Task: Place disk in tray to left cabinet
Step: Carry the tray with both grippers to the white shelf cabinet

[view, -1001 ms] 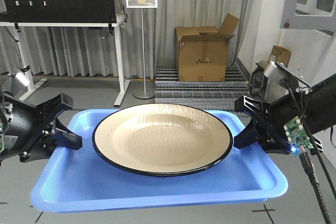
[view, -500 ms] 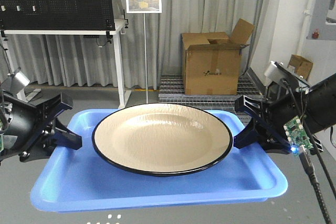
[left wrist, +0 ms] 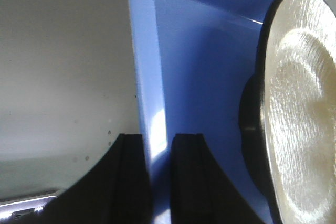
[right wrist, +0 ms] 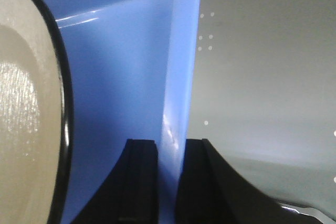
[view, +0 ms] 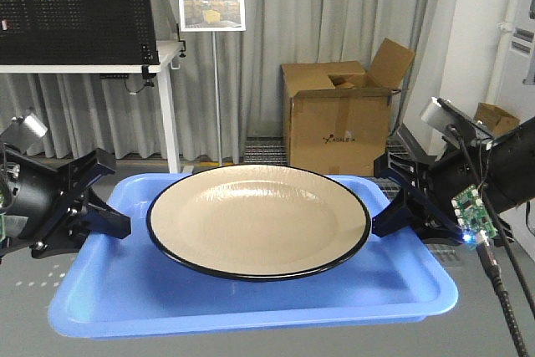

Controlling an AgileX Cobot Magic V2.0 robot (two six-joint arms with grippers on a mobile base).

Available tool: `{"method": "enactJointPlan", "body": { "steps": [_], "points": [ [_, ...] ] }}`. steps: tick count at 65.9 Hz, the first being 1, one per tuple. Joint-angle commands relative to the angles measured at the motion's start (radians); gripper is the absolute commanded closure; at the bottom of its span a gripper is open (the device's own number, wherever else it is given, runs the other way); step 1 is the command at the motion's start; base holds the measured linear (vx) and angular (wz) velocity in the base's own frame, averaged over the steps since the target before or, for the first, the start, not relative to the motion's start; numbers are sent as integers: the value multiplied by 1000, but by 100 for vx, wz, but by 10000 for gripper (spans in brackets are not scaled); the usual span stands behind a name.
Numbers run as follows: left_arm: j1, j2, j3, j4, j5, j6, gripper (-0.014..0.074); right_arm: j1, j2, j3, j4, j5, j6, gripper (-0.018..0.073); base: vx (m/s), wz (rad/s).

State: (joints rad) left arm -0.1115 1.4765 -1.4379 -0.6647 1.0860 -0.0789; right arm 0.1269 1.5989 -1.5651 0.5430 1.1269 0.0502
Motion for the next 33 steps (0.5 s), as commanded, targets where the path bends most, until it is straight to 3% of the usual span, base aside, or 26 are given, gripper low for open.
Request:
{"method": "enactJointPlan", "body": {
  "steps": [1, 33],
  "points": [
    [-22, -40, -39, -181, -16, -11, 596, 24, -47, -39, 172, -37, -10, 564, 59, -4],
    [-22, -40, -39, -181, -16, -11, 596, 24, -47, -39, 172, -37, -10, 564, 57, -5]
  ]
}}
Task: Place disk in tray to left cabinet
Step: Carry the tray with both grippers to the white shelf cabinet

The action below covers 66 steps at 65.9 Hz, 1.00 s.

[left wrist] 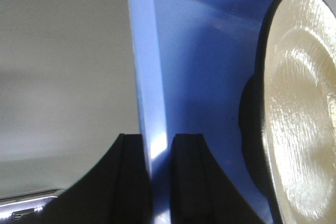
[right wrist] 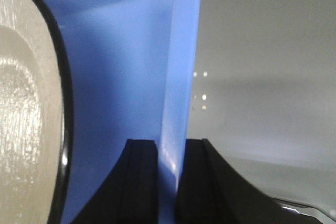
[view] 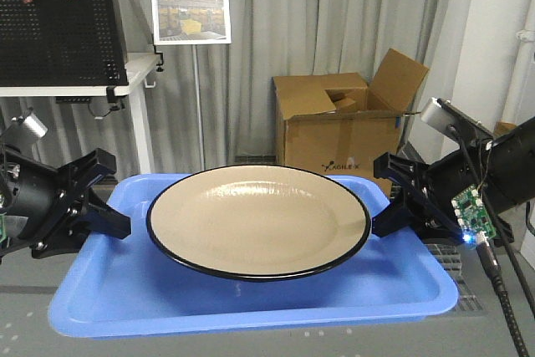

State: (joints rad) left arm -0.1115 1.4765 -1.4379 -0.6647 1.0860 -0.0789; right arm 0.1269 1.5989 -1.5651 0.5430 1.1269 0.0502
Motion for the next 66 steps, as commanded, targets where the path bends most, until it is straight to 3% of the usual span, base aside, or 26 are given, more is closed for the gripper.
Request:
{"method": "enactJointPlan", "body": {
  "steps": [1, 66],
  "points": [
    [-22, -40, -39, -181, -16, -11, 596, 24, -47, -39, 172, -37, -10, 564, 55, -6],
    [-22, -40, -39, -180, -17, -11, 596, 24, -47, -39, 172, -36, -10, 564, 46, -7]
  ]
}}
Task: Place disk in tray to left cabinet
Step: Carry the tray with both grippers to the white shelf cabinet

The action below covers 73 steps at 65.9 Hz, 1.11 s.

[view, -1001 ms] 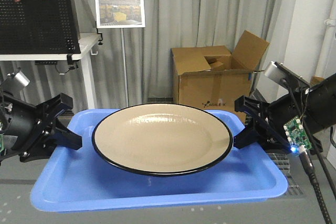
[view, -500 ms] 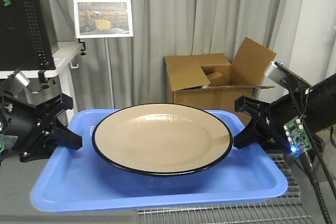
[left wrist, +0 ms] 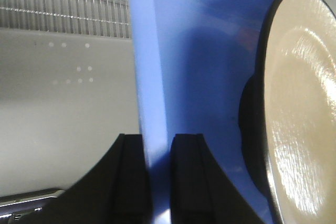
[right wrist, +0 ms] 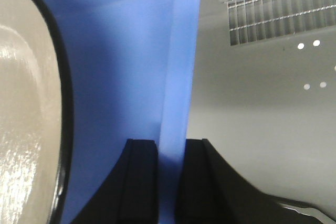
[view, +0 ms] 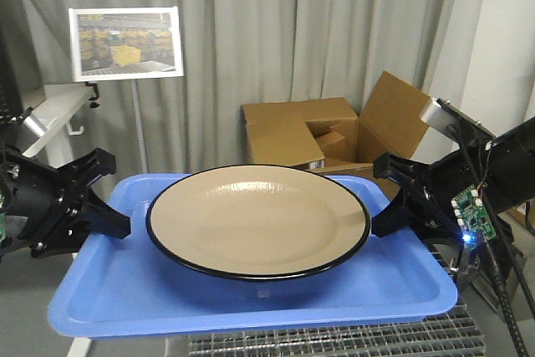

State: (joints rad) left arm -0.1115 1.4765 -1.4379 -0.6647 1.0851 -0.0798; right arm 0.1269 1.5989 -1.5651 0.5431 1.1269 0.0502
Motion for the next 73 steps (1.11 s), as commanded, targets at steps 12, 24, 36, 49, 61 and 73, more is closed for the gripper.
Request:
{"method": "enactJointPlan", "body": {
  "steps": [12, 24, 36, 49, 61, 73],
  "points": [
    [-22, -40, -39, -180, -16, -10, 596, 24, -47, -39, 172, -36, -10, 564, 35, -23],
    [-22, -40, -39, -182, -16, -10, 596, 24, -47, -39, 172, -39, -10, 564, 29, -41],
    [-22, -40, -39, -180, -16, -10, 596, 24, -47, -39, 172, -39, -10, 564, 22, -60],
    [-22, -40, -39, -180, -16, -10, 596, 24, -47, -39, 172, -39, -10, 564, 18, -71],
    [-22, -40, -39, -180, -16, -10, 596, 24, -47, -39, 172, -39, -10, 564, 16, -72],
    [-22, -40, -39, -180, -19, -10, 596, 24, -47, -39, 168, -38, -10, 564, 16, -67]
  ]
}}
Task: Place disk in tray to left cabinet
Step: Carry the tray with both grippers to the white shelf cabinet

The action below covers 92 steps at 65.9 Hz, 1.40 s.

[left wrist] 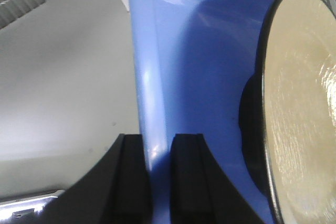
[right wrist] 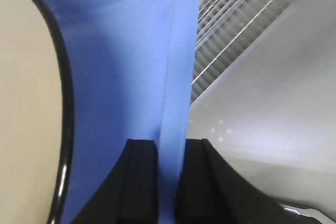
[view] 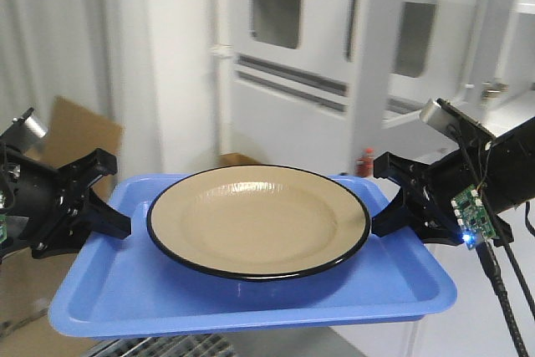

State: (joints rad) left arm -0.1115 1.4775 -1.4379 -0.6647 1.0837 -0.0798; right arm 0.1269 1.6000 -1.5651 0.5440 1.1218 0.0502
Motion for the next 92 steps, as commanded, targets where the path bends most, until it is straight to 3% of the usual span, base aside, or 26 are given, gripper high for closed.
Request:
{"method": "enactJointPlan", "body": {
  "steps": [1, 63, 92],
  "points": [
    [-22, -41, -39, -180, -17, -10, 596, 24, -48, -39, 167, -33, -10, 564, 17, -65],
    [-22, -41, -39, -180, -17, -10, 596, 24, -48, -39, 169, -34, -10, 564, 16, -60],
    [-22, -41, -39, -180, -17, -10, 596, 24, -48, -39, 168, -34, -10, 564, 21, -30]
  ]
}}
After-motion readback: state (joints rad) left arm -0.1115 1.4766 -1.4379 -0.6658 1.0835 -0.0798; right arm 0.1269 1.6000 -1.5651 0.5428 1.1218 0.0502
